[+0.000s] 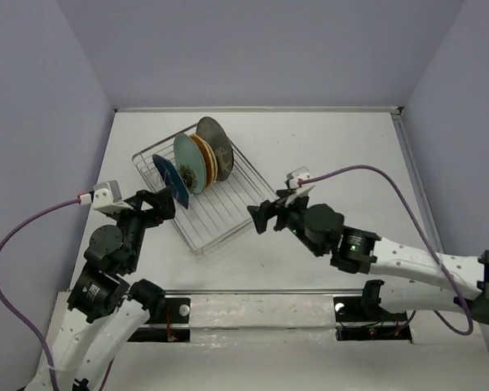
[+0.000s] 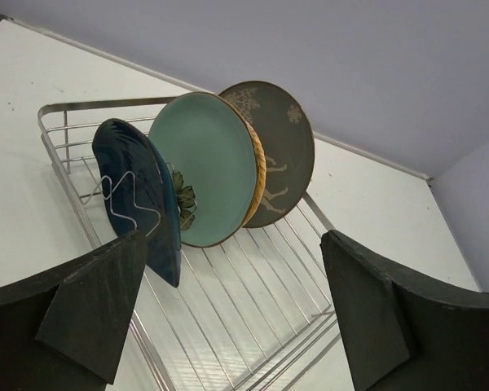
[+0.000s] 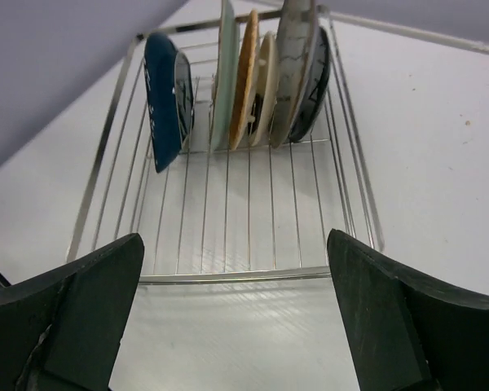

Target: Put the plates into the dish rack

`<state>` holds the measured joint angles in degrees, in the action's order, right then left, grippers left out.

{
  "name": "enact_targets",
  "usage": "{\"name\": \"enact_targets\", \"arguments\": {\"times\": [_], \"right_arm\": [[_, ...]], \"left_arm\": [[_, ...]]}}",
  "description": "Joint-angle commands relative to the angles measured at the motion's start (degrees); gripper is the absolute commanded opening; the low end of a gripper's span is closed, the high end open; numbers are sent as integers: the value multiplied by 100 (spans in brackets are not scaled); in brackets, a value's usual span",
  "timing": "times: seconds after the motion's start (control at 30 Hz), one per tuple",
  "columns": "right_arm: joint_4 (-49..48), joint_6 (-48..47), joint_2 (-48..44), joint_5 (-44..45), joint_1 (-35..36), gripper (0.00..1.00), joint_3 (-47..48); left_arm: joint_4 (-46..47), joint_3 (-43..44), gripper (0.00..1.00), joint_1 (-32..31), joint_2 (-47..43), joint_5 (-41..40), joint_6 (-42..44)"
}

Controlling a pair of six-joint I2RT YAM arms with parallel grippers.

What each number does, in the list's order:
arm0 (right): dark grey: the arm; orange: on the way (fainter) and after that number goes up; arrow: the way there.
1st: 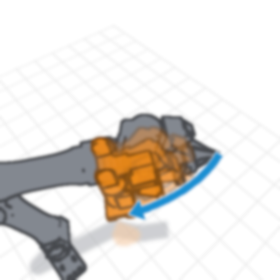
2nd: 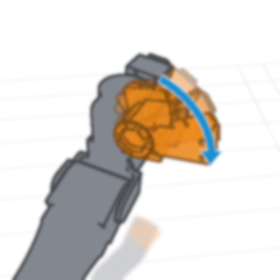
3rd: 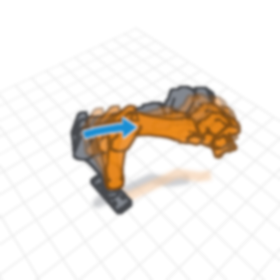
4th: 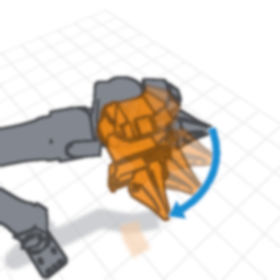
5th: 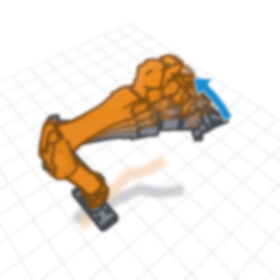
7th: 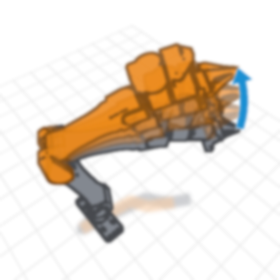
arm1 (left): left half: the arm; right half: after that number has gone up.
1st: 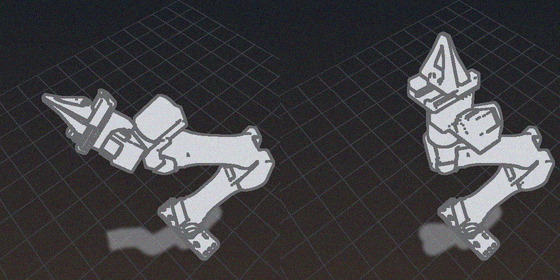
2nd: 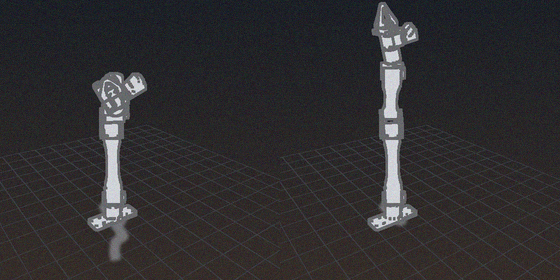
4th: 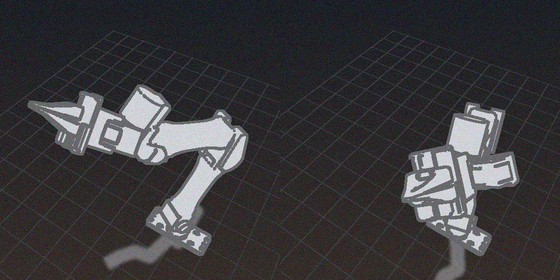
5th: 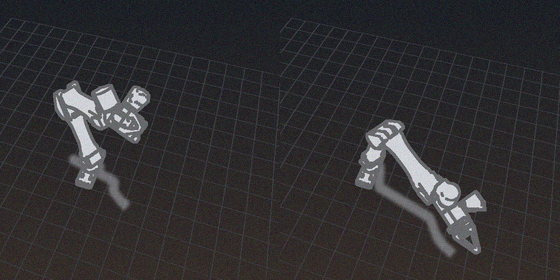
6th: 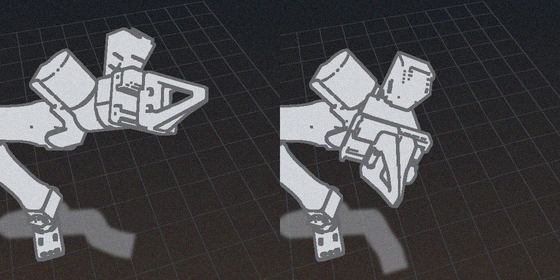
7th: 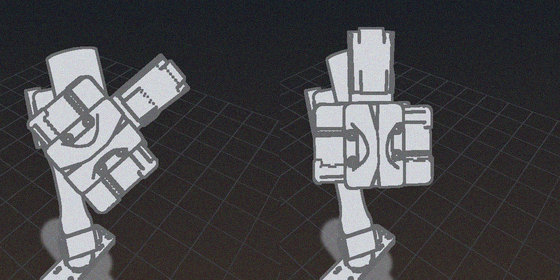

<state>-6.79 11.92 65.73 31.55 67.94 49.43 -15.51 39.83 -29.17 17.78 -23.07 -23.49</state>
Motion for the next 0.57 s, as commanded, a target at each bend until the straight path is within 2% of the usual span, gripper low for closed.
{"name": "enact_targets", "arguments": {"times": [0.0,0.03,0.1,0.27,0.4,0.53], "right_arm": [[-420,397,-1438,771,-53,100,-931],[-420,651,-1884,1217,-53,100,-1135],[-411,863,-2248,1572,-53,100,-1670],[-394,1391,-2943,1925,-53,100,-2331],[-367,1313,-2865,1838,-53,100,-2263],[-341,839,-2724,1820,-53,100,-1762]], "left_arm": [[504,-2,99,34,129,224,318],[514,-19,99,77,173,346,362],[601,-55,99,104,199,548,406],[742,-99,99,253,270,812,467],[865,-143,99,368,243,1137,591],[847,-107,99,464,305,1243,556]]}}
